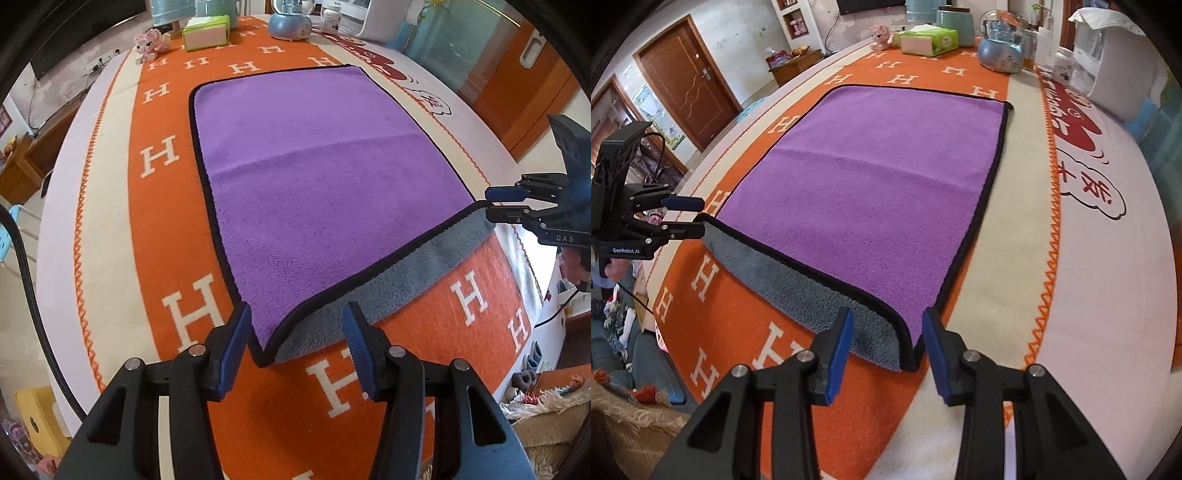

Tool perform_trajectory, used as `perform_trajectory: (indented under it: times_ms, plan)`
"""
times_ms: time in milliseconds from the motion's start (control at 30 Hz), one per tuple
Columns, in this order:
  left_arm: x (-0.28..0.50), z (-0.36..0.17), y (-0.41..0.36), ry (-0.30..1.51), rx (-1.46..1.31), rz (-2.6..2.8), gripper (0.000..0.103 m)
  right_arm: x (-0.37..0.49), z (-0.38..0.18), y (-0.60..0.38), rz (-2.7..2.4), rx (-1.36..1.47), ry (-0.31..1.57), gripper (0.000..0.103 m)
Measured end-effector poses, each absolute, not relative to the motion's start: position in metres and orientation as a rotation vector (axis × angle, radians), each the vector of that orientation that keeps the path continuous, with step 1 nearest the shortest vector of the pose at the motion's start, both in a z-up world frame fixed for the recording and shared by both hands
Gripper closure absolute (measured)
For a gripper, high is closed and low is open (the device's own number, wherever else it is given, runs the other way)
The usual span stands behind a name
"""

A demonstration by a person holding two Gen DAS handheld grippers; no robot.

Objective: Fold towel

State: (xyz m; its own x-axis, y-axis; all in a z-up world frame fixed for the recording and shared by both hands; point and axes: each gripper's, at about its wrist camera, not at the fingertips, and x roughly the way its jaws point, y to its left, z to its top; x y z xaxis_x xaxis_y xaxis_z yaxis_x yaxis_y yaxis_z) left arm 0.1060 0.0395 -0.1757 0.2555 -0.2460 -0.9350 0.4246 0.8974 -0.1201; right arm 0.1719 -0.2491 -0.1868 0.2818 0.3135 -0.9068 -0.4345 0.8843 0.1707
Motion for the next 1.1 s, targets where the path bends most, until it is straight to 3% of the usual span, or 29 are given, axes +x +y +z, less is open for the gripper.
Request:
perform_trajectory:
  times_ms: [233, 600, 700, 833, 1100]
  plan:
    - [0.114, -0.182, 0.041, 1.264, 0.158, -0.472, 0.063, 0.175, -0.191, -0.252, 0.527, -0.106, 1.211, 0.082]
    - [0.113, -0.189, 0.043, 1.291, 0.160, -0.484, 0.063, 0.178, -0.195, -0.254, 0.541, -0.116, 1.233, 0.084]
    - [0.114, -0.190, 0.043, 1.295, 0.163, -0.486, 0.073, 0.175, -0.195, -0.252, 0.550, -0.121, 1.230, 0.084]
    - [0.113, -0.192, 0.042, 1.302, 0.177, -0.482, 0.078, 0.173, -0.194, -0.252, 0.549, -0.124, 1.224, 0.092]
    - [0.112, -0.192, 0.045, 1.313, 0.160, -0.462, 0.088, 0.171, -0.193, -0.254, 0.534, -0.127, 1.219, 0.096]
